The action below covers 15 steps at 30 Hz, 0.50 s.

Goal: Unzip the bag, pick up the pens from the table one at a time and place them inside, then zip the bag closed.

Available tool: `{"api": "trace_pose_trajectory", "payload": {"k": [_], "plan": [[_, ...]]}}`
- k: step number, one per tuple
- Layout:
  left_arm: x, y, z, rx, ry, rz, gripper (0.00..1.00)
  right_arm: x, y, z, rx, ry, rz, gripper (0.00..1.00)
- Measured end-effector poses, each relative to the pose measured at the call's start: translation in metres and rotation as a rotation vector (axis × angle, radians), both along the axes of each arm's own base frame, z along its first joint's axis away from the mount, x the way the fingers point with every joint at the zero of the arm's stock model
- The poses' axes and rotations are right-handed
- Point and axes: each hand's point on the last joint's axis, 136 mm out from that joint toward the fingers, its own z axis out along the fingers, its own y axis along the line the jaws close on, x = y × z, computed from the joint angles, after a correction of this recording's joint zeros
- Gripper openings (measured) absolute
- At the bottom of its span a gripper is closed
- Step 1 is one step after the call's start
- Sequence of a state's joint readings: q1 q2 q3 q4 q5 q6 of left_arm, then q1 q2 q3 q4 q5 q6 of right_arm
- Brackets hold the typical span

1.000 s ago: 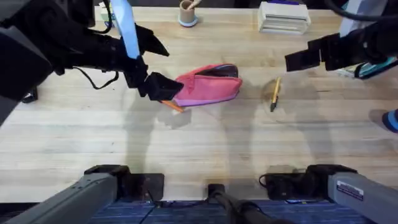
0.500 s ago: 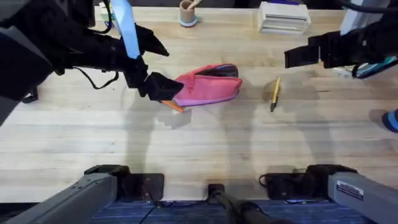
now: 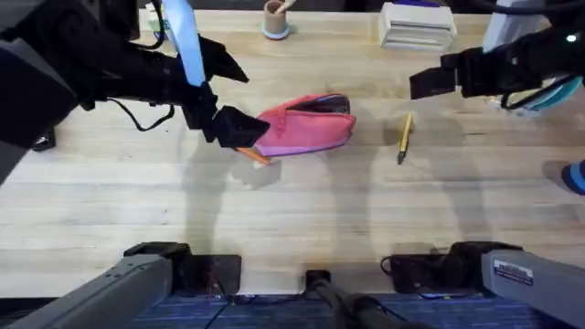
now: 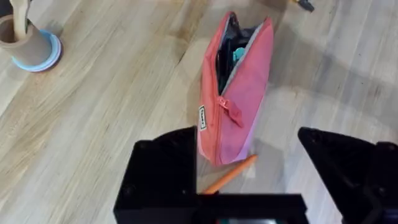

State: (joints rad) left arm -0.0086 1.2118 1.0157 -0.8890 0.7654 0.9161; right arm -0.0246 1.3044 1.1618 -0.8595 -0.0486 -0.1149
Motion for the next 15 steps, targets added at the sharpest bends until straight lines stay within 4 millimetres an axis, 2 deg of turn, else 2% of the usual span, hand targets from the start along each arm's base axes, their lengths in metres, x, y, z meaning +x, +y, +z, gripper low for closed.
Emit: {"api": "trace_pose_trajectory", "payload": {"k": [8,15], "plan": [[0.000,0.000,0.000,0.000,0.000,0.000,0.993,0.014,0.000,-0.023,0.015,0.051,-0.027,0.997],[0.000,0.000,0.000,0.000,0.000,0.000,0.993,0.020,0.000,-0.052,0.026,0.133,-0.050,0.997]]}}
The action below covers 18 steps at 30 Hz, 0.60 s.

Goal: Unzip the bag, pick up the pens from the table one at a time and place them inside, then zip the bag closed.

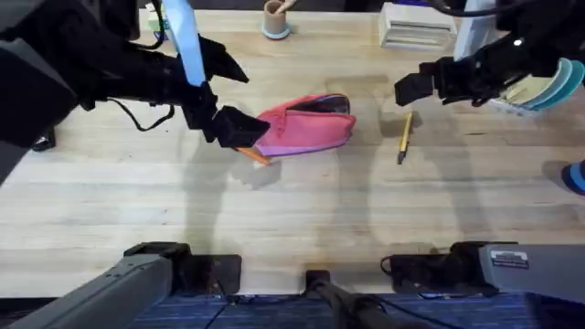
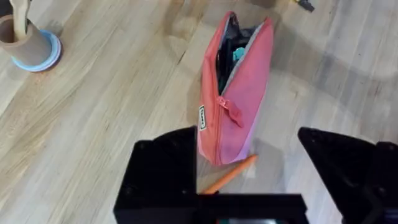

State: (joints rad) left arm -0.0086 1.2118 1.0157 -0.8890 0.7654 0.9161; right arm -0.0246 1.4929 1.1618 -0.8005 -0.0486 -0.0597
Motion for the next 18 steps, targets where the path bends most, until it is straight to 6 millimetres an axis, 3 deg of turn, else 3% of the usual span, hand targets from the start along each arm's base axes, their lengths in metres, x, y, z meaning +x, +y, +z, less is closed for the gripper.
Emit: {"api": "trace_pose_trajectory", "payload": {"k": [18], "plan": [[0.000,0.000,0.000,0.000,0.000,0.000,0.993,0.015,-0.016,-0.051,0.038,0.107,-0.153,0.997]]}}
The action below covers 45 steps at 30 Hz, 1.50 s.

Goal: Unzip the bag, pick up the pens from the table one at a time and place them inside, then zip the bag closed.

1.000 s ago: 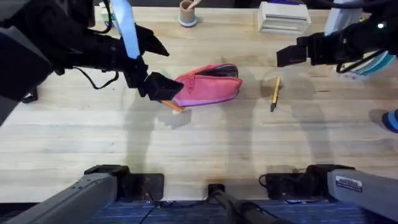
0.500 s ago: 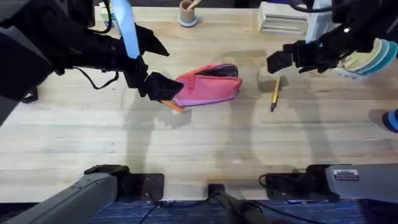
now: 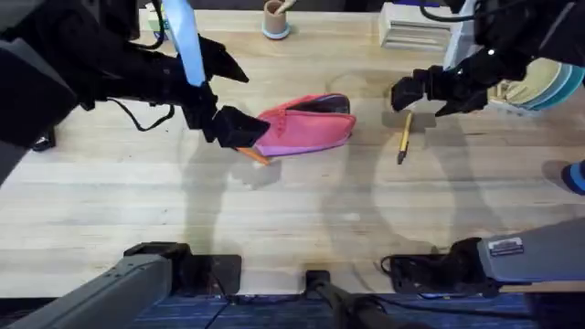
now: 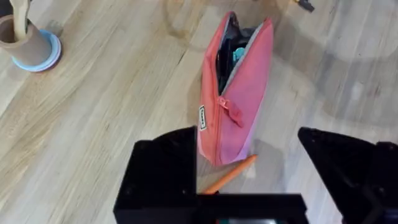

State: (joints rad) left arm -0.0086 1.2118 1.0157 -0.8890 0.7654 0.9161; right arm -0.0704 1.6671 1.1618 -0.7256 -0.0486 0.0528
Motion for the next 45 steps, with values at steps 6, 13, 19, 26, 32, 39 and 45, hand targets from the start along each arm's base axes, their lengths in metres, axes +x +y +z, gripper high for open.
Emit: {"api": "trace_pose_trajectory", "payload": {"k": [6,13,19,26,32,39,45], "plan": [[0.000,0.000,0.000,0.000,0.000,0.000,0.994,-0.003,0.000,-0.023,0.006,0.066,-0.003,0.997],[0.000,0.000,0.000,0.000,0.000,0.000,0.994,-0.002,0.000,-0.030,0.003,0.078,-0.005,0.997],[0.000,0.000,0.000,0.000,0.000,0.000,0.994,-0.002,0.000,-0.030,0.003,0.078,-0.005,0.997],[0.000,0.000,0.000,0.000,0.000,0.000,0.994,-0.003,0.003,-0.032,-0.021,0.083,0.018,0.995],[0.000,0.000,0.000,0.000,0.000,0.000,0.993,-0.005,0.008,-0.035,-0.093,0.090,0.067,0.929],[0.000,0.000,0.000,0.000,0.001,0.000,0.993,-0.004,0.012,-0.035,-0.096,0.086,0.079,0.726],[-0.001,0.000,0.000,0.000,0.005,0.000,0.993,-0.004,0.011,-0.035,-0.098,0.086,0.067,0.472]]}}
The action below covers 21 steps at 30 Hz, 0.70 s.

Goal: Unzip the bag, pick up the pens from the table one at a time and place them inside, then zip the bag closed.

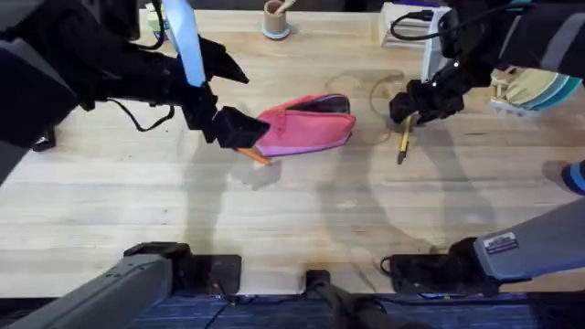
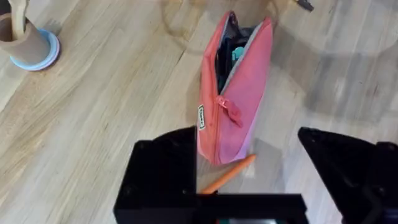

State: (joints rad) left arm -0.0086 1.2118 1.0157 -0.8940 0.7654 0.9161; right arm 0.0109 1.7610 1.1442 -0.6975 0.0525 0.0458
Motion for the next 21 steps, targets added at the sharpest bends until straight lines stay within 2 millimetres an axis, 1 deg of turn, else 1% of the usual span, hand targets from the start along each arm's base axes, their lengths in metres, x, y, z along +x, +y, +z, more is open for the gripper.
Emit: {"api": "trace_pose_trajectory", "payload": {"k": [4,7,9,10,18,21], "plan": [[0.0000,0.0000,0.0000,0.000,0.000,0.000,0.993,0.0001,-0.0003,0.0000,-0.002,0.000,-0.003,0.296],[0.0000,0.0000,0.0000,0.000,0.000,0.000,0.993,0.0005,-0.0008,0.0001,-0.004,-0.002,-0.004,0.206],[0.0001,0.0000,0.0000,0.000,0.000,0.000,0.993,0.0011,-0.0016,0.0002,-0.008,-0.005,-0.007,0.091],[0.0000,0.0000,0.0000,0.000,0.000,0.000,0.993,0.0013,-0.0020,0.0004,-0.009,-0.006,-0.008,0.051],[0.0000,0.0000,0.0000,0.000,0.000,0.000,0.993,0.0002,0.0012,0.0032,0.005,0.013,-0.003,0.032],[0.0000,0.0000,0.0000,0.000,0.000,0.000,0.993,0.0055,0.0033,0.0089,0.013,0.002,0.008,0.032]]}}
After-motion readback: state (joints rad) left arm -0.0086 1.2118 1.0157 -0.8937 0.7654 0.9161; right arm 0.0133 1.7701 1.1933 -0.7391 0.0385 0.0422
